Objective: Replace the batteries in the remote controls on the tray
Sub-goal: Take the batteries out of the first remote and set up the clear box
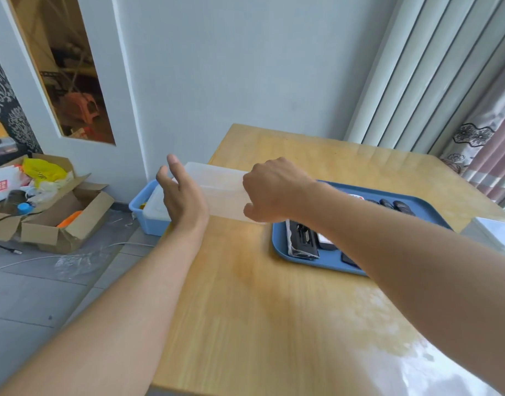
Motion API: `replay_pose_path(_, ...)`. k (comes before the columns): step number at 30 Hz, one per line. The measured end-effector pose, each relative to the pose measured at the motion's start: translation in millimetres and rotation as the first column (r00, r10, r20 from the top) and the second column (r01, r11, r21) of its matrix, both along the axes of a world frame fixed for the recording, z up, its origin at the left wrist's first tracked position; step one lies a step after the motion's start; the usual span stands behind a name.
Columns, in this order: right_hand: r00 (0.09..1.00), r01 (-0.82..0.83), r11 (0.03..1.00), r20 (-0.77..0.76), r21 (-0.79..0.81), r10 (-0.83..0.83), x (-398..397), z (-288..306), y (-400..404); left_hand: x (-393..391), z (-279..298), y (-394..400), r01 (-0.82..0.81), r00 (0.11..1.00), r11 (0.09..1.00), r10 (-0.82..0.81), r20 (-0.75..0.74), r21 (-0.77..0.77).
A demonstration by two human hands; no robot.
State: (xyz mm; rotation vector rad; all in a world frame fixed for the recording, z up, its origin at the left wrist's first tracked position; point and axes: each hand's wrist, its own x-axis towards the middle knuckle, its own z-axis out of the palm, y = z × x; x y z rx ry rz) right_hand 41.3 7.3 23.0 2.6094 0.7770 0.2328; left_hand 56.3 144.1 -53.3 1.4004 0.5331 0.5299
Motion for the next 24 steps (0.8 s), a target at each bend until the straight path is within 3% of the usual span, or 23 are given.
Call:
replay_pose_path(4,0.999,0.016,0.997,0.030,0.075,-0.018,9.5,20.3,-11.5,0.2,-1.9,0.1,0.006,1.000,1.000,-0.006,0.014,-0.001)
replay_pose_path(8,0.997,0.068,0.971,0.008,0.228,-0.072,22.3,39.5,-18.1,4.2,-8.6,2.9,0.030,0.998,0.990,-0.021,-0.065,0.138)
replay_pose_path(14,0.939,0.188,0.747,0.107,0.638,-0.328,59.5,26.7,-28.2,9.9,-14.9,6.9,0.012,0.996,0.963,0.012,-0.088,0.268)
replay_pose_path(16,0.928,0.285,0.728,0.010,0.623,-0.372,72.0,12.9,-30.9,11.6,-16.5,8.3,0.007,0.997,0.959,0.015,-0.077,0.283)
replay_pose_path(21,0.891,0.443,0.820,-0.280,0.362,-0.358,99.1,-23.1,-29.5,14.7,-17.7,9.1,0.023,0.996,0.955,0.003,-0.088,0.295)
replay_pose_path(24,0.917,0.383,0.838,-0.270,0.389,-0.293,100.7,-14.5,-28.8,16.9,-19.5,10.6,0.033,0.996,0.957,-0.008,-0.086,0.290)
